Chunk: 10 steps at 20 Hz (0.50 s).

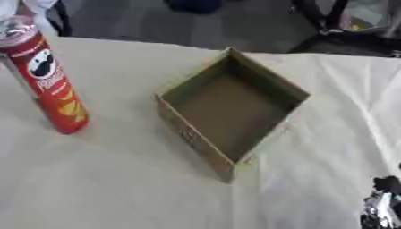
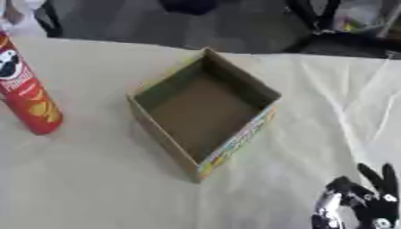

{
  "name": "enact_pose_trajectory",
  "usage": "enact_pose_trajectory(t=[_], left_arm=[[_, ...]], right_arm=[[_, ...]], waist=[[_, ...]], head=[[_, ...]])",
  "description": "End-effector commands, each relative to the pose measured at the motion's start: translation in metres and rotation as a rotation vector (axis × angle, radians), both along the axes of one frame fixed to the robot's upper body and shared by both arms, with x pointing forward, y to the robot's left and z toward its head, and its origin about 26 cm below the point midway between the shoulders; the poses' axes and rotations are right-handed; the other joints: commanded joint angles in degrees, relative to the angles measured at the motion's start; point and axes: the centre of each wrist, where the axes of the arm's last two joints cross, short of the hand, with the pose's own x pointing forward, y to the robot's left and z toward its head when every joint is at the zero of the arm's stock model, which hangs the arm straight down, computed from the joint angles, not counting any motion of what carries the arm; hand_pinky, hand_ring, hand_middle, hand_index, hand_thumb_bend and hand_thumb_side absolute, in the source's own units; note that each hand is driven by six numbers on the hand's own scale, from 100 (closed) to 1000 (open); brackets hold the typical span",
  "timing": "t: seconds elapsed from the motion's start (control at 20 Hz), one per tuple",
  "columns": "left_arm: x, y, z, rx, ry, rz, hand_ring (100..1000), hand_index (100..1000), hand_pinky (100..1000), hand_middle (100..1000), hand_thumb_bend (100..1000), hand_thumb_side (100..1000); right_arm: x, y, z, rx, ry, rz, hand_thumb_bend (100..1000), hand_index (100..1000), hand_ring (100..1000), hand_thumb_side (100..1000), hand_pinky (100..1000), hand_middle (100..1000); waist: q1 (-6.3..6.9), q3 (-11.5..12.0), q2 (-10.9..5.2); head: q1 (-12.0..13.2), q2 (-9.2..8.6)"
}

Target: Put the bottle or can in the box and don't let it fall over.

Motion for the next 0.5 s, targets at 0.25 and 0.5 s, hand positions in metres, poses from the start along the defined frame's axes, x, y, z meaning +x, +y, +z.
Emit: enact_pose_trajectory(t=[0.25,0.5], left_arm=[[-0.0069,0.0037,0.0117,0.018,-0.024,0.015,771,900,499,843,100,604],[-0.0074,0.0032,0.0131,0.016,-0.029,0.013,776,903,506,847,100,601]], right_arm=[[-0.0012,-0.0022,0.0025,-0.017,-0.017,-0.001,100,961,589,609,376,760],[-0.0010,-0.0024,0.0027,-0.016,-0.018,-0.001,100,962,590,609,375,761]], waist=[[0.20,0.14,-1.31],[0.14,0.33,-1.27]], head=[[0.20,-0.35],[0.40,-0.37]])
